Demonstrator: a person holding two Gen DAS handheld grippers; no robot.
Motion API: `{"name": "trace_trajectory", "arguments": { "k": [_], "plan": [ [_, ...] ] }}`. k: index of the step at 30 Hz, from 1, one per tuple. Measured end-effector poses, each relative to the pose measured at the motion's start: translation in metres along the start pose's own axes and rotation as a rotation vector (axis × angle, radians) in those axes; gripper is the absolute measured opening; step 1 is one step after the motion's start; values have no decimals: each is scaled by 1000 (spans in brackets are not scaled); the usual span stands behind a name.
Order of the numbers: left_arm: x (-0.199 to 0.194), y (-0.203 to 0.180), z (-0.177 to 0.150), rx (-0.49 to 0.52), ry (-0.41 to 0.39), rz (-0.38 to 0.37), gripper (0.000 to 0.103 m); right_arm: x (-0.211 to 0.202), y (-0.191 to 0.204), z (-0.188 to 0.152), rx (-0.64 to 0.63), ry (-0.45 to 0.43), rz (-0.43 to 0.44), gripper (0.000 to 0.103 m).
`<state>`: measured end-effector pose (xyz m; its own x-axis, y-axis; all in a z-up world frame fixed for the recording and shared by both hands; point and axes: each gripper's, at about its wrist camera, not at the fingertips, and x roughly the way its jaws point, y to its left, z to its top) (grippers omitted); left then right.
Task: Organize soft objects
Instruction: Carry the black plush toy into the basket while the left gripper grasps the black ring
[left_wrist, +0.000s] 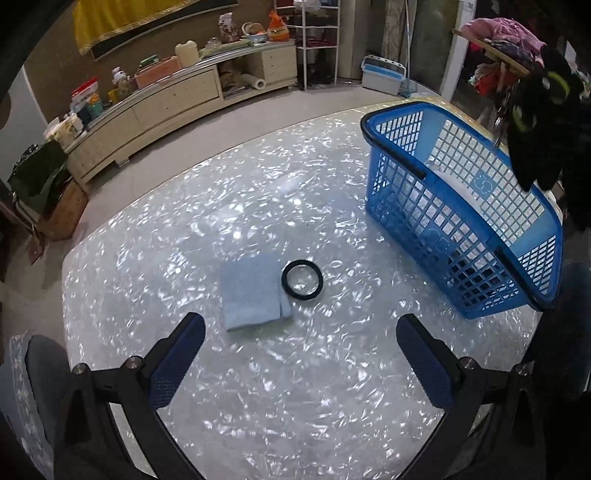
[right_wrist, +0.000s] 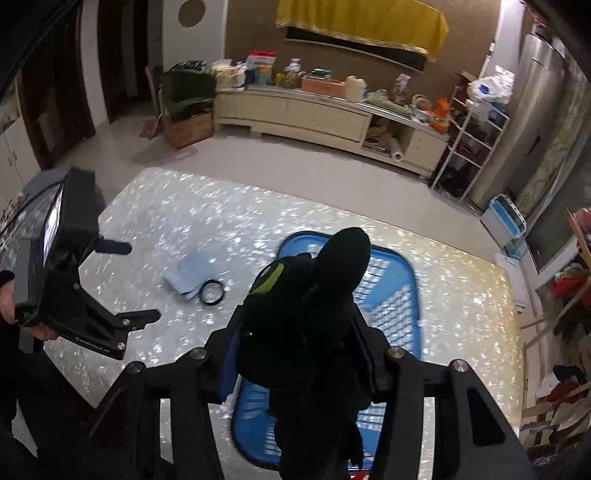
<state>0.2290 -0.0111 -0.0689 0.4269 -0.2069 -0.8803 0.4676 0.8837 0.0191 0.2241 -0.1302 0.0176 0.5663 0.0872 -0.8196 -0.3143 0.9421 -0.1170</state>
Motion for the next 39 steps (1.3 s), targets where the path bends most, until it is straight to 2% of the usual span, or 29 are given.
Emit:
{"name": "trace_trajectory", "arguments": {
  "k": [5,13,21,28,35,39],
  "plan": [
    [17,-9,8,51,14,10,103,3,-18,-7,55,10,4,49],
    [46,-21,17,134,26,-28,103,31,-35,-15,95,81,23,49],
    [80,-16,22,155,66,-64,100,57,-42,-22,104,157,62,49],
    [103,-9,25,187,78,-84,99,83,-45,-25,115,220,58,50],
    [135,-3,31,220,119,-70,90,90,-45,-23,126,243,42,50],
    [143,2,29,216,131,-88,86,89,-45,-23,127,249,40,50]
  ]
}}
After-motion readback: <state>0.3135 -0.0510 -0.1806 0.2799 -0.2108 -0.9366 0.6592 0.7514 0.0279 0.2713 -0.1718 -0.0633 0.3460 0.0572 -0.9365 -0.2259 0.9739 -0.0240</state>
